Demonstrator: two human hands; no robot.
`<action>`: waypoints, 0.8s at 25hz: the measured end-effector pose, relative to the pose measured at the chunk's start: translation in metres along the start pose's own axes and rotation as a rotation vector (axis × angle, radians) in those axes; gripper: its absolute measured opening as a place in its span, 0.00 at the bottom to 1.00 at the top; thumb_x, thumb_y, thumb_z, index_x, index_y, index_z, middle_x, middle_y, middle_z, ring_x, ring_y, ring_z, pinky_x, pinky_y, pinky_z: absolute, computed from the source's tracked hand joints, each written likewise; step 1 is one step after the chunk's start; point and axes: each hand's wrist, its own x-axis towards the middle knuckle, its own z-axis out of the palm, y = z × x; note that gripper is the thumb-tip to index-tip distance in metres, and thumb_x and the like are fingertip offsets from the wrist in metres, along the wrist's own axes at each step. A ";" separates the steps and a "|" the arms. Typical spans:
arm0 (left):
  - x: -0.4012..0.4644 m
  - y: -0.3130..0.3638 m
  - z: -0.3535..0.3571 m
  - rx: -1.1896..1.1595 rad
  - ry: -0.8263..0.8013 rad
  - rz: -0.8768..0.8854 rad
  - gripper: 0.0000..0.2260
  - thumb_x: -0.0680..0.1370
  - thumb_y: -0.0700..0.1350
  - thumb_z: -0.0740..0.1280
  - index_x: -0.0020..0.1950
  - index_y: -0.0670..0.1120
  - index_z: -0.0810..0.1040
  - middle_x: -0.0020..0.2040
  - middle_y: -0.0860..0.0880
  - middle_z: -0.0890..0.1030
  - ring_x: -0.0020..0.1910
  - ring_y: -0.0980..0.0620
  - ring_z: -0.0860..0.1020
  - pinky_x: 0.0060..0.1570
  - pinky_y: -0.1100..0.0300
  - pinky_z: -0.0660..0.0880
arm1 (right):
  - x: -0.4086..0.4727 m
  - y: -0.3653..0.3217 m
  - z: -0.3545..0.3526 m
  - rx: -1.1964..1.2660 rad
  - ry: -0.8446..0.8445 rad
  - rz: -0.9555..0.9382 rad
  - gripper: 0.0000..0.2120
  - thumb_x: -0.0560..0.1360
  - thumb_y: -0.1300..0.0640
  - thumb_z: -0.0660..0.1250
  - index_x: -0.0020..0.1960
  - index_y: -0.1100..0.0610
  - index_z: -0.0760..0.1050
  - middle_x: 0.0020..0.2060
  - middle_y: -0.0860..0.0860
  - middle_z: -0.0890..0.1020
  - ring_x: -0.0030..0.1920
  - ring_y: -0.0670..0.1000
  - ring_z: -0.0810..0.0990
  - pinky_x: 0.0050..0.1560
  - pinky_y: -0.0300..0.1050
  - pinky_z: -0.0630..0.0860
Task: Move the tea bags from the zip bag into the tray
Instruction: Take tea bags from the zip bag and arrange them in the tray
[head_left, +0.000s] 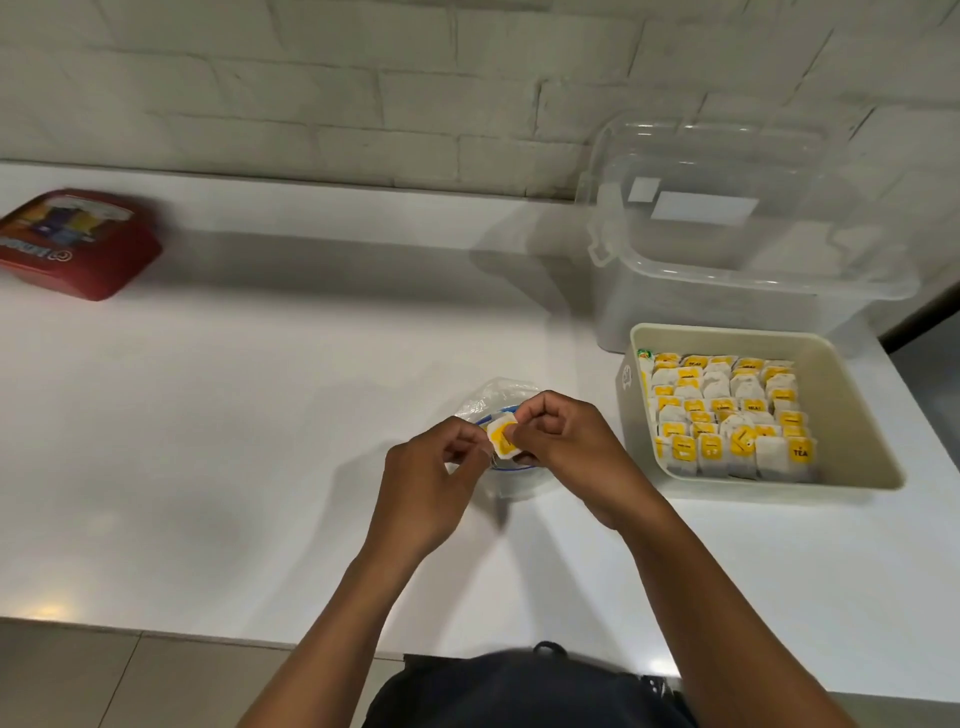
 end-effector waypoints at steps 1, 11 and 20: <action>0.000 0.003 0.001 -0.037 -0.022 -0.016 0.05 0.76 0.43 0.71 0.47 0.54 0.83 0.42 0.62 0.84 0.43 0.64 0.81 0.42 0.75 0.71 | -0.001 0.000 0.000 0.007 0.005 0.000 0.05 0.73 0.62 0.73 0.45 0.60 0.78 0.44 0.60 0.85 0.43 0.56 0.84 0.55 0.58 0.80; 0.012 0.000 0.010 -0.242 -0.077 -0.227 0.02 0.77 0.48 0.70 0.48 0.54 0.82 0.44 0.55 0.85 0.43 0.58 0.81 0.47 0.59 0.76 | -0.005 0.003 0.001 -0.025 -0.009 -0.023 0.12 0.76 0.65 0.62 0.54 0.54 0.78 0.44 0.53 0.86 0.49 0.55 0.85 0.58 0.56 0.80; 0.016 0.005 0.013 -0.199 -0.188 -0.217 0.04 0.76 0.52 0.63 0.46 0.55 0.76 0.45 0.51 0.83 0.43 0.49 0.82 0.56 0.43 0.78 | -0.001 0.006 -0.004 -0.306 0.052 -0.067 0.13 0.74 0.63 0.69 0.54 0.49 0.82 0.35 0.46 0.81 0.35 0.42 0.79 0.41 0.31 0.75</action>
